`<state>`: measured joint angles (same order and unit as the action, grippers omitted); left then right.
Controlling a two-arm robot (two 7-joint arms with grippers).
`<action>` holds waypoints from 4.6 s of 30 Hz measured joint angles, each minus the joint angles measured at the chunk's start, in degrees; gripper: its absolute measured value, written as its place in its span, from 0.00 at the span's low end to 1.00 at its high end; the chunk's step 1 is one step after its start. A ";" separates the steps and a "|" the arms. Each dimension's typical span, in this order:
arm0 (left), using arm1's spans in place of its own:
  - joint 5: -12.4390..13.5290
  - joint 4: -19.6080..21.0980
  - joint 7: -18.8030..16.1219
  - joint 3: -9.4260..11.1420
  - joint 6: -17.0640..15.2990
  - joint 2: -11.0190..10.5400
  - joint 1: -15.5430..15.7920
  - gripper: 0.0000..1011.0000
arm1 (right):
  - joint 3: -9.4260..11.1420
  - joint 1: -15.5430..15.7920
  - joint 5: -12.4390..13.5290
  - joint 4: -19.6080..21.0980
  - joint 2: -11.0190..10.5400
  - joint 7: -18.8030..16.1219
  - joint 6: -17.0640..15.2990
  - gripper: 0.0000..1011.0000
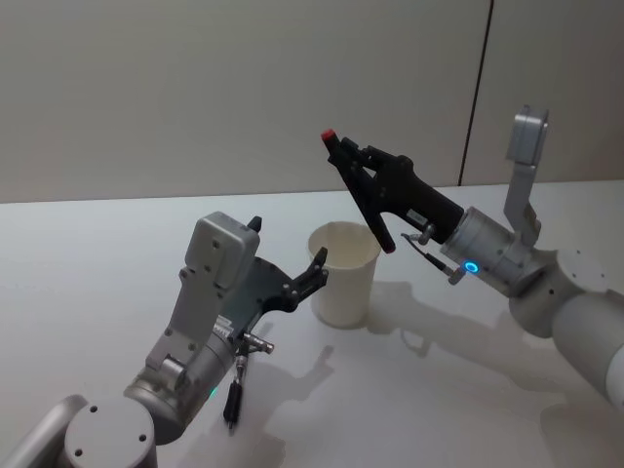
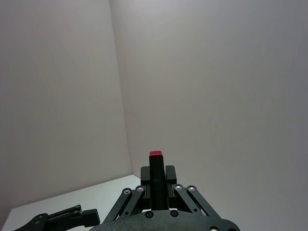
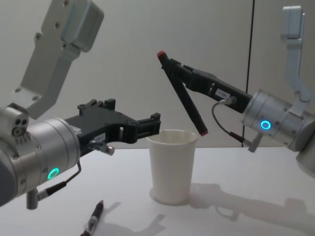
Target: Place the pen into the pen holder.
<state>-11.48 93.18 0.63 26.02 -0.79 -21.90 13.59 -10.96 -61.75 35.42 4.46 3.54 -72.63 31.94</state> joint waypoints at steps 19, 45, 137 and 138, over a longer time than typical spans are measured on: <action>0.00 0.00 0.00 0.00 0.00 0.00 0.00 0.99 | 1.64 -0.07 -0.28 -0.30 0.25 -2.44 -0.57 0.43; 0.00 0.00 0.00 0.00 0.00 0.00 0.00 0.99 | 4.17 -0.20 -0.88 -0.38 0.15 -4.08 0.96 0.99; 0.00 0.00 0.00 0.00 0.00 0.00 0.00 0.99 | -0.29 62.81 -33.04 94.97 -8.95 74.87 -11.88 0.99; 0.00 0.00 0.00 0.00 0.00 0.00 0.00 0.99 | -0.29 63.06 -33.04 95.13 -8.92 75.46 -11.99 0.99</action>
<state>-11.48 93.18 0.63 26.02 -0.79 -21.89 13.59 -11.26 1.31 2.38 99.59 -5.38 2.84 19.95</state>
